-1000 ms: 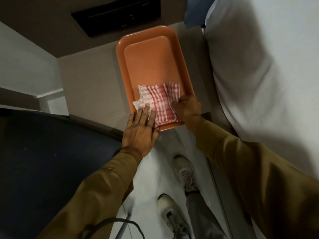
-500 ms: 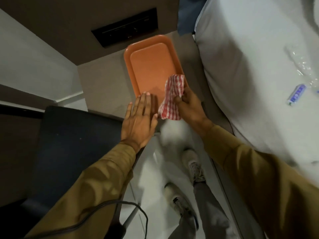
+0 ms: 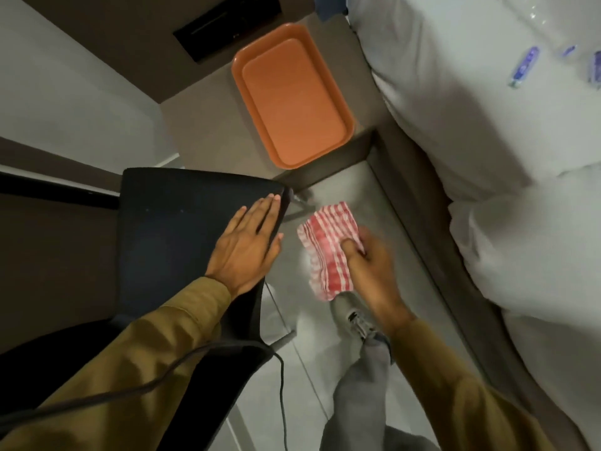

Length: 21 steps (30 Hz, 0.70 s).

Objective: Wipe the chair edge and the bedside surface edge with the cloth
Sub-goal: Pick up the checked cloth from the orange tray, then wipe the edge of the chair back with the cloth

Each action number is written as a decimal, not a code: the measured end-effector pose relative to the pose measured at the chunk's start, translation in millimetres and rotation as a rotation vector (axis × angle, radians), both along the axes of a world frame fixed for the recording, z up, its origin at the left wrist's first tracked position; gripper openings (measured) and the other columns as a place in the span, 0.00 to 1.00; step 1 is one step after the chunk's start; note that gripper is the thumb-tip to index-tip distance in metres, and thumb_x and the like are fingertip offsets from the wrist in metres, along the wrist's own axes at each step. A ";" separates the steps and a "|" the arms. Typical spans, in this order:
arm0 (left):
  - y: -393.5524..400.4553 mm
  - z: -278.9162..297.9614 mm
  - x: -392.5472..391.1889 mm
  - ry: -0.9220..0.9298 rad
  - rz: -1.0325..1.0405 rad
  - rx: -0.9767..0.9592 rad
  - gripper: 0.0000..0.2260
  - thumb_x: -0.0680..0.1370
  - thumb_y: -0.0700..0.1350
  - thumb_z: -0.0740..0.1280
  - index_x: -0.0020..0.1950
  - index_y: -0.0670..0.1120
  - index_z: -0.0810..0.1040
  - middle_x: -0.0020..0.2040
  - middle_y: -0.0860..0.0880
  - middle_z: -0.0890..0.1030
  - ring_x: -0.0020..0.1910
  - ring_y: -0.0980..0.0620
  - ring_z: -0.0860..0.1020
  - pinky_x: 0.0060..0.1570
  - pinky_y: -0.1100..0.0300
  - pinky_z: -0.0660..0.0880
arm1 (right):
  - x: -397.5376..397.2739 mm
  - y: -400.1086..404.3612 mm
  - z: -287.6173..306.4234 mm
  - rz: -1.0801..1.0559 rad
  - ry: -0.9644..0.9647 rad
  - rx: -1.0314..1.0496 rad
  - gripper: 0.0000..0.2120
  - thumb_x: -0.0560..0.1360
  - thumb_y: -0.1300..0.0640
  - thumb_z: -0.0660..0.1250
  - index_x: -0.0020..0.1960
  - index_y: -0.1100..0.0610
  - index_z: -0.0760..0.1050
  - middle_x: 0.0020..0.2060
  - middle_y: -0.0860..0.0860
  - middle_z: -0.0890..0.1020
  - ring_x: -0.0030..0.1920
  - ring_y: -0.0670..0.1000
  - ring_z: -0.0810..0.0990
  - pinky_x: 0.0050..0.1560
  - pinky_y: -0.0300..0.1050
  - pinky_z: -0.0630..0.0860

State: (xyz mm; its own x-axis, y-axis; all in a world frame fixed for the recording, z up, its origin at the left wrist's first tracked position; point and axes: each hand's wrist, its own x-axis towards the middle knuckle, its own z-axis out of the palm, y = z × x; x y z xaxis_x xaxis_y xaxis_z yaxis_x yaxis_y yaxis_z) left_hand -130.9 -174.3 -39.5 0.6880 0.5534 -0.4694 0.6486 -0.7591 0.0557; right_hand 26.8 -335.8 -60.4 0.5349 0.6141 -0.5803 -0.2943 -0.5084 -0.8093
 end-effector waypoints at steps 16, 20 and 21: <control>-92.1 -58.8 -78.8 0.035 -0.331 0.074 0.33 0.88 0.56 0.47 0.89 0.40 0.56 0.89 0.41 0.62 0.88 0.43 0.63 0.89 0.45 0.57 | -154.7 -140.0 -77.1 -0.099 0.130 -0.067 0.09 0.86 0.54 0.62 0.61 0.43 0.77 0.48 0.40 0.85 0.49 0.39 0.84 0.44 0.27 0.80; -91.4 -106.5 -100.9 -0.061 -0.363 0.123 0.32 0.89 0.53 0.53 0.89 0.38 0.56 0.89 0.40 0.60 0.89 0.42 0.60 0.89 0.40 0.58 | -194.6 -150.2 -125.2 -0.137 0.129 -0.123 0.13 0.86 0.51 0.61 0.67 0.51 0.78 0.50 0.45 0.85 0.47 0.34 0.84 0.44 0.24 0.79; -90.6 -114.4 -105.4 -0.087 -0.346 0.150 0.32 0.89 0.53 0.53 0.89 0.38 0.55 0.90 0.39 0.58 0.90 0.41 0.57 0.89 0.39 0.56 | -203.9 -151.8 -134.3 -0.159 0.133 -0.136 0.13 0.86 0.52 0.61 0.68 0.51 0.78 0.50 0.46 0.86 0.47 0.39 0.86 0.46 0.29 0.82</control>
State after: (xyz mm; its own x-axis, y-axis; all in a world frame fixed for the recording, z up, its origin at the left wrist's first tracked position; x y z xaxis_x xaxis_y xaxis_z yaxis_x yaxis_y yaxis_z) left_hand -236.3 -265.0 -153.9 0.8798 0.3395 -0.3327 0.3501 -0.9362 -0.0295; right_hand -177.1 -487.6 -194.7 0.5318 0.4398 -0.7237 -0.4790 -0.5485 -0.6853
